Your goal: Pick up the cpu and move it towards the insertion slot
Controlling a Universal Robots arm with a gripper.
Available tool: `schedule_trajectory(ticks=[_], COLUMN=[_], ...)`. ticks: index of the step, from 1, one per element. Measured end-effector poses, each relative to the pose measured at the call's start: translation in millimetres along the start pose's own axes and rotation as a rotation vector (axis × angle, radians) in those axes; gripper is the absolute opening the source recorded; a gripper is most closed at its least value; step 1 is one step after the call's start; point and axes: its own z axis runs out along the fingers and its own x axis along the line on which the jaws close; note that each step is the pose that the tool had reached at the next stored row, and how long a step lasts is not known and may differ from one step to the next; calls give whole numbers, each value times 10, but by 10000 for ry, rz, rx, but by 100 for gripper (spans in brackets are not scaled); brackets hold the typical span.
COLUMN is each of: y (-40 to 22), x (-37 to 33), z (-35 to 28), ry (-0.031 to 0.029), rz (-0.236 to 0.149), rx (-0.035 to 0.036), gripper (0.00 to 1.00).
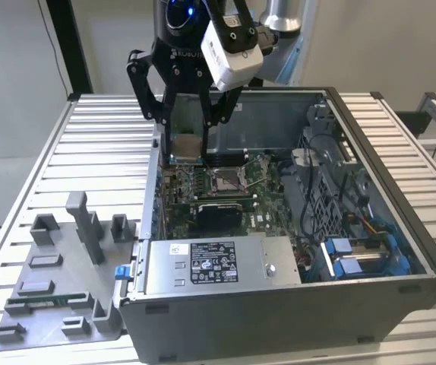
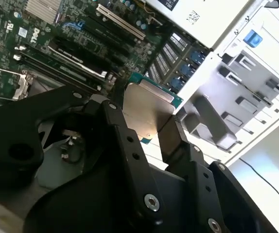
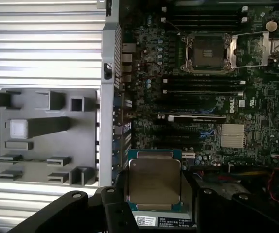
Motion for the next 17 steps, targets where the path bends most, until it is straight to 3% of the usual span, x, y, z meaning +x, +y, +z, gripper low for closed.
schedule_trajectory(ticks=[17], y=[-3], x=[-407], z=[-27], ry=[31], rz=[2], rx=[1], gripper=[0])
